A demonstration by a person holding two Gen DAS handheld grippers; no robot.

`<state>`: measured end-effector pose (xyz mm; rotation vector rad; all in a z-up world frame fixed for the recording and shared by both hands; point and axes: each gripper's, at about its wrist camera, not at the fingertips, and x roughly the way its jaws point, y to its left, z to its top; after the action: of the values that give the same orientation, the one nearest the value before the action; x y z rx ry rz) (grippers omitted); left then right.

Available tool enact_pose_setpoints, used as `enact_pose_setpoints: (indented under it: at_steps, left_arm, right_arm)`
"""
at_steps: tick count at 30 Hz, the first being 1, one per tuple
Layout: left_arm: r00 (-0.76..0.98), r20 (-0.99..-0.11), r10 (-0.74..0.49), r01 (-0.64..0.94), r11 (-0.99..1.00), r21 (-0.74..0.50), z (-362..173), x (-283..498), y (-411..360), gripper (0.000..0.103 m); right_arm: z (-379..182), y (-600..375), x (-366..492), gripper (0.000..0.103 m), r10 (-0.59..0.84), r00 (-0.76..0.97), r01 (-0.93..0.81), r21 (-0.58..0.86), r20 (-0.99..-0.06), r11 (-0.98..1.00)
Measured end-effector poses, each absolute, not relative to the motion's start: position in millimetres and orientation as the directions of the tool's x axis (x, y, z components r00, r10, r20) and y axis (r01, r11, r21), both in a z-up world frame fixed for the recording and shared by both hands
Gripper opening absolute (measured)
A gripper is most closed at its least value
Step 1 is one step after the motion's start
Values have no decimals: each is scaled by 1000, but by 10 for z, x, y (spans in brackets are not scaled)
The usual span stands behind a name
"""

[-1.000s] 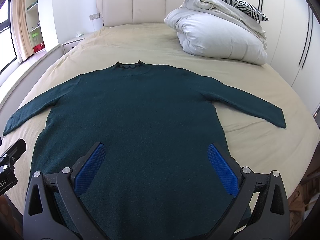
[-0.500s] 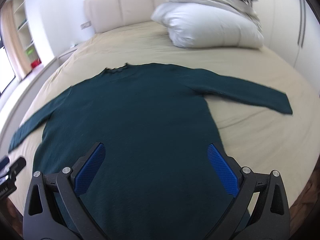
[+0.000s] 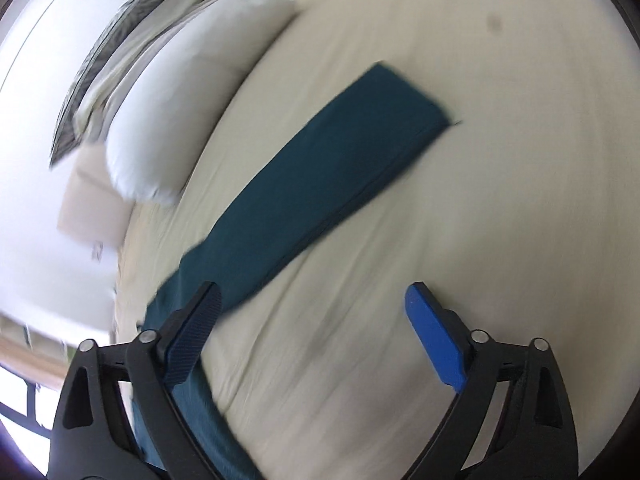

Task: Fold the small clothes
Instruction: 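Grasp the sleeve cuff with the right gripper and fold it across the sweater body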

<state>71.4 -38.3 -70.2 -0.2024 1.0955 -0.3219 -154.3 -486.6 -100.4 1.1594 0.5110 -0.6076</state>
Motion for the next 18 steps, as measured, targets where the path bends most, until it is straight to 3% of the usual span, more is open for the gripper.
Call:
enact_pose_setpoints:
  at_steps: [2, 7, 10, 11, 12, 14, 16, 18]
  left_arm:
    - [415, -837, -357, 141, 934, -328, -744, 776, -372, 103]
    - [345, -820, -457, 121, 888, -444, -894, 989, -349, 103]
    - [336, -802, -494, 126, 868, -481, -914, 1054, -332, 103]
    - [337, -796, -503, 131, 862, -490, -906, 1083, -333, 103]
    - [339, -787, -516, 138, 854, -501, -898, 1109, -331, 103]
    - [343, -769, -539, 145, 839, -524, -874, 1164, -306, 103]
    - [348, -751, -561, 147, 824, -547, -865, 1216, -267, 103]
    - [352, -731, -585, 148, 806, -574, -851, 1259, -223, 102]
  right_arm:
    - [-1114, -5158, -1606, 80, -177, 751, 660, 718, -636, 222]
    - [-1196, -5684, -1538, 73, -210, 776, 630, 745, -594, 220]
    - [-1240, -5934, -1419, 44, -223, 756, 654, 725, -616, 215]
    - [-1244, -5922, -1361, 29, -218, 745, 666, 713, -630, 217]
    - [-1233, -5878, -1264, 23, -210, 734, 679, 700, -646, 222]
    - [-1137, -5841, -1119, 22, -227, 703, 711, 656, -674, 255]
    - [-990, -5766, -977, 8, -217, 711, 700, 644, -669, 308]
    - [-787, -5618, -784, 8, -217, 716, 689, 623, -663, 370]
